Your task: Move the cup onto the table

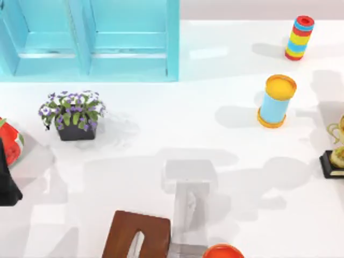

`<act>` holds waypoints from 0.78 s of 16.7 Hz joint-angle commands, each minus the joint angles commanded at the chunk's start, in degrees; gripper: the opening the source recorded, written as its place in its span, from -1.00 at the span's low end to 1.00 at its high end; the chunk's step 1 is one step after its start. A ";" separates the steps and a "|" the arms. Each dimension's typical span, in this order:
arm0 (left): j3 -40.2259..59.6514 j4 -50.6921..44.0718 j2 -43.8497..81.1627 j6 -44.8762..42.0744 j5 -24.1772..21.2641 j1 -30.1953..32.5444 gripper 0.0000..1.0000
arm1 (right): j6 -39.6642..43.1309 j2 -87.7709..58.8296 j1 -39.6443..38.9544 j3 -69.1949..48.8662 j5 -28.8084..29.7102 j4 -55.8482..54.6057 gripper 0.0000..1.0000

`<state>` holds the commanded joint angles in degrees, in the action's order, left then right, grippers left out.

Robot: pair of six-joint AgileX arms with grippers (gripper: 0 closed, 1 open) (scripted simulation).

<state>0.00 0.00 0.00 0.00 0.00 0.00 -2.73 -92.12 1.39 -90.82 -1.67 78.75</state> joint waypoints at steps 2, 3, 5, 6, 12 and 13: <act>0.00 0.00 0.00 0.00 0.00 0.00 1.00 | -6.10 -5.54 -5.64 -8.17 -0.30 1.34 -1.00; 0.00 0.00 0.00 0.00 0.00 0.00 1.00 | -9.06 -8.51 -8.42 -12.03 -0.42 2.03 -1.00; 0.00 0.00 0.00 0.00 0.00 0.00 1.00 | -14.38 -14.71 -13.70 -19.30 -0.59 3.45 -1.00; 0.00 0.00 0.00 0.00 0.00 0.00 1.00 | -16.72 -17.83 -16.14 -22.45 -0.64 4.14 -1.00; 0.00 0.00 0.00 0.00 0.00 0.00 1.00 | -25.32 -34.00 -26.69 -34.66 -0.49 7.01 -1.00; 0.00 0.00 0.00 0.00 0.00 0.00 1.00 | -25.92 -35.96 -27.71 -35.78 -0.34 7.24 -1.00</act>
<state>0.00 0.00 0.00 0.00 0.00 0.00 -28.65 -128.08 -26.32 -126.60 -2.01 85.99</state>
